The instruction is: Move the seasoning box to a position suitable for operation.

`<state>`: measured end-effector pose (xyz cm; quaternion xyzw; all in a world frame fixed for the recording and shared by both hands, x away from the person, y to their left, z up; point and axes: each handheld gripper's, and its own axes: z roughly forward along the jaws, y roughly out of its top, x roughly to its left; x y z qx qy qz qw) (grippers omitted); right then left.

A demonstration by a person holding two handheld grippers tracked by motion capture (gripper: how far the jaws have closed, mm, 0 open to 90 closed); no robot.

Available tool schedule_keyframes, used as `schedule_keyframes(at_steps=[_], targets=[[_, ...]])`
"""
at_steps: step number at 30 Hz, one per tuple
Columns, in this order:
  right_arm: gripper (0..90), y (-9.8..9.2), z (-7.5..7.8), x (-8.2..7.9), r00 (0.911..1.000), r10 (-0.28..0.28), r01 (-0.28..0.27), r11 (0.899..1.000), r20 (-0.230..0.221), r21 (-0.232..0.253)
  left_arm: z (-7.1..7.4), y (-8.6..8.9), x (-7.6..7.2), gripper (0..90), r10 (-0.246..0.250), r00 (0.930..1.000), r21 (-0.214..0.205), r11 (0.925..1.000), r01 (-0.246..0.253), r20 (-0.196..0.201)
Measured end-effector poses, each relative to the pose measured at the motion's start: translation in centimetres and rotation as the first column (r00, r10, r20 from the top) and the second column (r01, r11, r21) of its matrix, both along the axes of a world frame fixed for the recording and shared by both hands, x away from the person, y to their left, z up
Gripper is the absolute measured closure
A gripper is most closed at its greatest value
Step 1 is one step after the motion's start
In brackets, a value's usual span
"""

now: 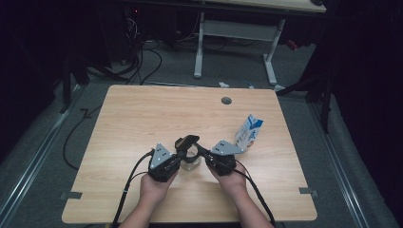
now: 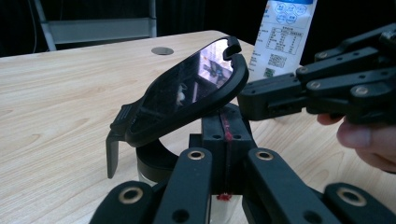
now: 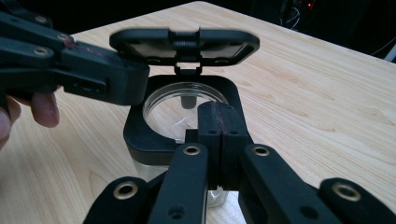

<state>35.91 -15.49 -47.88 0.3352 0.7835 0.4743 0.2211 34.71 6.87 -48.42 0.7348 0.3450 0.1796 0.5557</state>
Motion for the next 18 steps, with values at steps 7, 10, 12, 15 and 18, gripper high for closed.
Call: schedule_keyframes(at_steps=[7,10,12,15,18], targets=[[90.0,-0.25,-0.41,0.11,1.0000,0.008,-0.009,1.000,0.005,0.022,0.32,0.11,0.19,89.9,0.016,0.9998,-0.001,0.9999,-0.016,0.006],[90.0,-0.30,-0.58,0.05,0.9998,0.008,-0.008,1.000,0.019,0.028,0.51,0.25,0.37,89.9,0.029,0.9995,0.001,0.9996,-0.029,0.013],[90.0,-0.29,-0.62,0.01,0.9998,0.006,-0.007,0.999,0.019,0.031,0.55,0.34,0.49,89.9,0.029,0.9995,-0.008,0.9995,-0.029,0.010],[90.0,-0.30,-0.63,-0.01,0.9997,0.006,-0.007,1.000,0.022,0.029,0.56,0.44,0.60,89.9,0.035,0.9993,-0.010,0.9993,-0.035,0.010],[90.0,-0.28,-0.65,-0.03,0.9996,0.007,-0.008,1.000,0.026,0.028,0.69,0.91,0.98,89.9,0.053,0.9986,-0.028,0.9982,-0.053,0.002]])
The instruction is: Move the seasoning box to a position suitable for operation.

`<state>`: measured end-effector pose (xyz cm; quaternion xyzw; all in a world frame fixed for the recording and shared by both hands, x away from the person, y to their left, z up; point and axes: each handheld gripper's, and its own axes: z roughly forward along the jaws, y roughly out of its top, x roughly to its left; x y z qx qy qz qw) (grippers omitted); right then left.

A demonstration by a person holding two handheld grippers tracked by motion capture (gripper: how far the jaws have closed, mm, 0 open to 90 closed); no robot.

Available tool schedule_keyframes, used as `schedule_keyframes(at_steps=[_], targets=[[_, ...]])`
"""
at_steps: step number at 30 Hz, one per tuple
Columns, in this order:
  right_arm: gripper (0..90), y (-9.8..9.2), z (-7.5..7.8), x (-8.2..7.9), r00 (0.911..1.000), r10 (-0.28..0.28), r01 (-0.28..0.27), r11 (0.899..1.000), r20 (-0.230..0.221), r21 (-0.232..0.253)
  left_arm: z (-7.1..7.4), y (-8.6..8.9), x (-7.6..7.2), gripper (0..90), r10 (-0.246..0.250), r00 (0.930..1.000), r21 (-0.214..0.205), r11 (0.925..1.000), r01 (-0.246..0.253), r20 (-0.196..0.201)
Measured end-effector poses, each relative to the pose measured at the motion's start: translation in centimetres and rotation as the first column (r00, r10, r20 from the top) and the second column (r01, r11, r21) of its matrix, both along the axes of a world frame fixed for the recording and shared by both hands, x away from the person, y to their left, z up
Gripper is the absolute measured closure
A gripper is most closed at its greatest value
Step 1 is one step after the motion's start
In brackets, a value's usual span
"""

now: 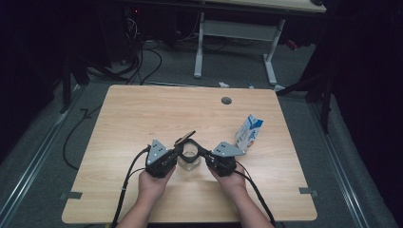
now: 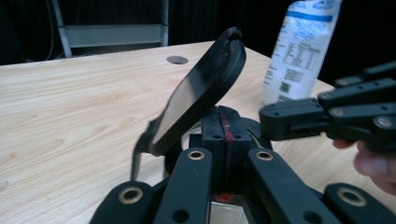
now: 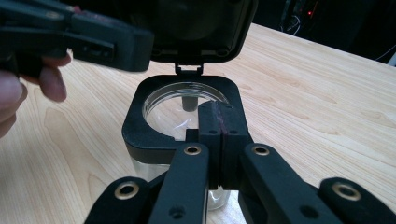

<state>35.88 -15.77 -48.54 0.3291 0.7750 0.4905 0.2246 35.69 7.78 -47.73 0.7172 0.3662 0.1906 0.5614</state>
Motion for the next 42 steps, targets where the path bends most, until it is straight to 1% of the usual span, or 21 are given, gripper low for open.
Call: schedule_keyframes(at_steps=[4,8,16,23,30,37,42], targets=[[90.0,0.0,0.0,0.0,1.0000,0.000,0.000,1.000,0.005,0.000,0.1,0.4,0.3,89.9,0.016,0.9999,-0.014,0.9998,-0.016,-0.003],[90.0,0.0,0.0,0.0,1.0000,0.001,-0.001,1.000,0.005,-0.001,0.4,1.0,1.0,89.9,0.036,0.9993,-0.027,0.9990,-0.036,-0.013],[90.0,0.0,-0.1,-0.1,0.9999,0.001,-0.001,1.000,0.010,-0.005,0.5,1.3,1.5,89.9,0.053,0.9985,-0.029,0.9982,-0.053,-0.014],[90.0,0.0,-0.1,-0.1,0.9999,0.003,-0.003,1.000,0.011,-0.005,0.6,1.4,1.7,89.9,0.060,0.9981,-0.030,0.9977,-0.061,-0.012],[90.0,-0.1,-0.1,0.0,0.9999,0.010,-0.010,1.000,0.009,0.001,1.3,1.3,2.1,89.8,0.062,0.9981,-0.033,0.9975,-0.062,-0.004],[90.0,-0.1,-0.1,0.0,0.9999,0.015,-0.015,1.000,0.008,0.001,1.3,1.4,2.4,89.8,0.076,0.9971,-0.034,0.9965,-0.076,-0.008],[90.0,-0.2,-0.1,0.0,0.9998,0.017,-0.017,1.000,0.010,0.001,1.2,1.7,2.8,89.9,0.088,0.9960,-0.049,0.9949,-0.089,-0.018]])
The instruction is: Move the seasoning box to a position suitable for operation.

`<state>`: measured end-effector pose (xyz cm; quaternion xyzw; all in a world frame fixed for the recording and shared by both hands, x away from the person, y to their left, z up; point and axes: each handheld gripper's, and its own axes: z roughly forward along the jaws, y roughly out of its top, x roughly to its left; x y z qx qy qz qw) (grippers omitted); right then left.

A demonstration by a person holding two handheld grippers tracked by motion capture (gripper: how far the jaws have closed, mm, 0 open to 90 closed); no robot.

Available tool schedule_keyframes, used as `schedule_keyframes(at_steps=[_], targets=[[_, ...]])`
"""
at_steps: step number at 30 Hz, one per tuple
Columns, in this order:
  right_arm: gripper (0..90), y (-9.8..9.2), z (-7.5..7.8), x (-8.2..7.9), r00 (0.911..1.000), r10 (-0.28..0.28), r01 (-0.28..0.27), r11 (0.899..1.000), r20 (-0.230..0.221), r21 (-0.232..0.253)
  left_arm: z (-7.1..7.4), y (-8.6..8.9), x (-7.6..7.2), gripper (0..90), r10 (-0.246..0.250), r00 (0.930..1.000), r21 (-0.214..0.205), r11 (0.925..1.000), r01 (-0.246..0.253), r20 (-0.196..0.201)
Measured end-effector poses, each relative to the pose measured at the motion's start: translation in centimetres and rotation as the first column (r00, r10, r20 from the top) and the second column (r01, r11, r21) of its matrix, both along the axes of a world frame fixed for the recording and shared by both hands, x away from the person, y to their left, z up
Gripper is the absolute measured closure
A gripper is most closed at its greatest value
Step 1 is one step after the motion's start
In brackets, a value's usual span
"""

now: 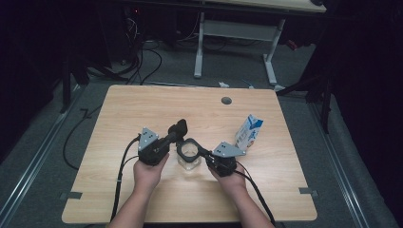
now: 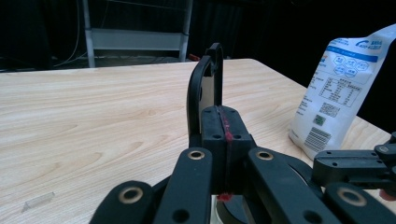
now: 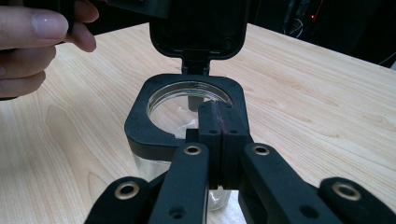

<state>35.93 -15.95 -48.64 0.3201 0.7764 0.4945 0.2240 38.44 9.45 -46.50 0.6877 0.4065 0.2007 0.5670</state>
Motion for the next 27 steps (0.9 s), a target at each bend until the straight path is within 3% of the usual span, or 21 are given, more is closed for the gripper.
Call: schedule_keyframes(at_steps=[7,15,18,20,21,22,27], targets=[[90.0,0.0,0.0,0.0,1.0000,0.003,-0.003,1.000,0.004,0.000,0.0,0.0,-0.1,89.9,0.003,1.0000,0.001,1.0000,-0.003,-0.007],[90.0,0.0,0.0,-0.1,1.0000,-0.002,0.002,1.000,0.009,-0.004,-0.1,0.5,-1.8,83.6,-0.057,0.9982,0.035,0.9978,0.056,0.019],[90.0,0.1,0.0,-0.1,0.9999,-0.005,0.005,1.000,0.009,-0.006,-1.1,1.9,-2.5,80.4,-0.063,0.9980,0.063,0.9960,0.064,-0.003],[89.8,0.1,-0.1,-0.1,0.9999,-0.008,0.008,1.000,0.011,-0.007,-2.4,3.8,-3.1,74.5,-0.051,0.9977,0.096,0.9938,0.055,-0.045],[89.7,0.1,-0.1,-0.2,0.9999,-0.009,0.009,1.000,0.008,-0.005,-2.4,3.8,-3.1,72.5,-0.051,0.9977,0.096,0.9938,0.055,-0.045],[89.4,0.1,-0.1,-0.2,0.9999,-0.010,0.010,1.000,0.009,-0.005,-3.5,5.4,-3.8,70.0,-0.035,0.9964,0.125,0.9912,0.044,-0.078],[87.3,0.2,-0.1,-0.3,0.9998,-0.011,0.011,1.000,0.014,-0.002,-4.8,7.0,-4.4,61.3,0.016,0.9951,0.172,0.9850,0.001,-0.098]])
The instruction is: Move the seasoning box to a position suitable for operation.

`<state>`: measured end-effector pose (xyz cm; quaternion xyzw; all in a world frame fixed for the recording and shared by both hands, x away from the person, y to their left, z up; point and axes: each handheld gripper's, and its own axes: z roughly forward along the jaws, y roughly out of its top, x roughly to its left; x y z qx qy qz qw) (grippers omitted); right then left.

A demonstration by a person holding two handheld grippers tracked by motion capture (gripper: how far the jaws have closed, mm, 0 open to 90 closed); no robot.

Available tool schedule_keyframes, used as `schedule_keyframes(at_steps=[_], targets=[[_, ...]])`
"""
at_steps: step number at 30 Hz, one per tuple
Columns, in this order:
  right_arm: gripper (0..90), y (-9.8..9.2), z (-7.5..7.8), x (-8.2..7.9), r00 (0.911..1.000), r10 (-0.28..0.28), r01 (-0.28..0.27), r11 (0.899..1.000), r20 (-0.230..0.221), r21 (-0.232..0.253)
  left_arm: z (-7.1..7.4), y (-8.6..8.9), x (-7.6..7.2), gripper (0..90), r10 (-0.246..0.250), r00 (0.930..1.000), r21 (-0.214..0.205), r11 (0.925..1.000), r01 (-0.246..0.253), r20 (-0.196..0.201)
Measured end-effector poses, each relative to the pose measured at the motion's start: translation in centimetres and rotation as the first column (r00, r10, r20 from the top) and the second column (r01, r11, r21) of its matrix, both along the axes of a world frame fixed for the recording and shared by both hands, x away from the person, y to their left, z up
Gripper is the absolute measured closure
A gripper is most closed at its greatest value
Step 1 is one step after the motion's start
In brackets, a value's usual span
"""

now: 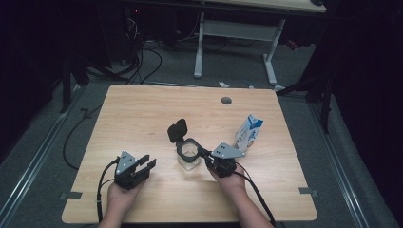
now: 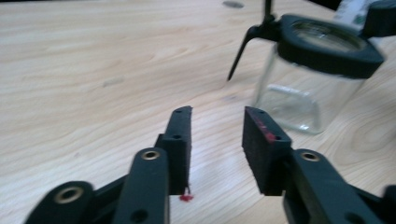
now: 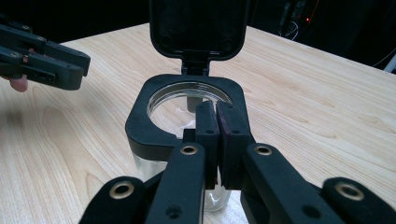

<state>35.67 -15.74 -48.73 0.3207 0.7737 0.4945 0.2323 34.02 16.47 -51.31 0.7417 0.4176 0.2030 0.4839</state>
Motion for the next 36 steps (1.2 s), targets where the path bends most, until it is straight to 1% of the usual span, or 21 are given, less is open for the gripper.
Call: schedule_keyframes(at_steps=[2,3,6,7,9,11,14,16,19,20,21,23,24,25,26,27,29,30,32,33,36], targets=[[85.7,0.0,0.0,0.0,1.0000,0.006,-0.006,1.000,0.000,0.002,0.0,0.0,0.0,58.4,0.008,0.9999,0.010,0.9999,-0.008,0.009],[78.7,0.0,0.1,0.0,0.9998,0.012,-0.012,1.000,-0.013,0.004,-0.2,0.0,0.0,57.1,0.015,0.9998,0.015,0.9998,-0.016,0.012],[76.3,-0.3,0.3,-0.3,0.9999,-0.011,0.011,1.000,0.001,-0.018,-0.6,0.0,0.1,55.7,0.009,0.9999,0.001,1.0000,-0.009,-0.004],[74.3,-1.1,0.5,-0.9,0.9994,-0.031,0.031,0.999,0.017,-0.015,-0.7,-0.2,0.0,55.5,-0.003,1.0000,0.024,0.9997,0.003,0.008],[72.8,-1.7,0.5,-1.2,0.9984,-0.054,0.054,0.998,0.017,-0.015,-0.7,-0.2,-0.1,55.2,-0.004,0.9999,0.026,0.9997,0.004,0.015],[70.2,-3.7,0.1,-2.0,0.9932,-0.116,0.116,0.993,0.012,0.000,-0.6,-0.2,-0.2,55.0,-0.004,0.9998,0.004,1.0000,0.004,0.020],[69.8,-5.0,-0.2,-2.5,0.9888,-0.149,0.149,0.989,-0.005,-0.019,-0.5,-0.4,-0.2,54.5,-0.005,0.9997,0.003,1.0000,0.005,0.023],[67.8,-7.0,-0.7,-3.3,0.9784,-0.206,0.206,0.978,-0.007,-0.039,-0.5,-0.5,-0.3,53.9,-0.008,0.9995,0.016,0.9998,0.008,0.030],[65.5,-9.0,-1.2,-3.5,0.9629,-0.269,0.268,0.963,-0.024,-0.032,-0.4,-0.8,-0.3,53.8,-0.018,0.9989,0.016,0.9997,0.018,0.043],[65.5,-9.0,-1.2,-3.5,0.9629,-0.269,0.268,0.963,-0.024,-0.032,-0.4,-0.8,-0.3,53.8,-0.018,0.9989,0.016,0.9997,0.018,0.043],[64.4,-9.4,-1.2,-3.5,0.9572,-0.288,0.287,0.958,-0.032,-0.031,-0.4,-0.9,-0.2,53.8,-0.018,0.9989,0.014,0.9997,0.018,0.043],[62.0,-11.2,-1.4,-3.2,0.9348,-0.350,0.350,0.937,-0.061,-0.012,-0.5,-1.0,-0.1,53.8,-0.014,0.9991,0.017,0.9998,0.013,0.040],[62.0,-11.2,-1.4,-3.2,0.9348,-0.350,0.350,0.937,-0.061,-0.012,-0.5,-1.0,-0.1,53.8,-0.014,0.9991,0.017,0.9998,0.013,0.040],[59.2,-11.8,-1.5,-3.0,0.9220,-0.379,0.380,0.925,-0.077,-0.003,-0.4,-0.9,-0.1,53.8,-0.013,0.9991,0.018,0.9998,0.012,0.040],[56.5,-12.0,-1.6,-2.9,0.9156,-0.393,0.394,0.919,-0.087,-0.005,-0.4,-0.8,-0.2,53.8,-0.007,0.9990,0.019,0.9998,0.006,0.043],[56.5,-12.0,-1.6,-2.9,0.9156,-0.393,0.394,0.919,-0.087,-0.005,-0.4,-0.8,-0.2,53.8,-0.007,0.9990,0.019,0.9998,0.006,0.043],[47.2,-12.2,-1.7,-2.6,0.9011,-0.420,0.423,0.906,-0.106,0.001,-0.4,-0.6,-0.2,53.8,-0.005,0.9991,0.008,1.0000,0.004,0.043],[38.4,-12.0,-2.0,-2.2,0.8869,-0.449,0.451,0.893,-0.111,-0.006,-0.4,-0.5,-0.2,53.8,-0.002,0.9991,0.003,1.0000,0.002,0.042],[34.6,-11.9,-2.1,-2.0,0.8819,-0.458,0.460,0.888,-0.114,-0.007,-0.4,-0.4,-0.2,53.8,0.003,0.9992,-0.004,1.0000,-0.003,0.040],[28.7,-11.8,-2.1,-1.4,0.8704,-0.479,0.481,0.877,-0.115,-0.010,-0.4,-0.3,-0.2,53.8,0.007,0.9992,-0.009,0.9999,-0.007,0.040],[24.6,-11.8,-2.2,-0.2,0.8580,-0.496,0.501,0.866,-0.132,0.000,-0.4,-0.3,-0.3,53.8,0.009,0.9991,-0.010,0.9999,-0.009,0.041]])
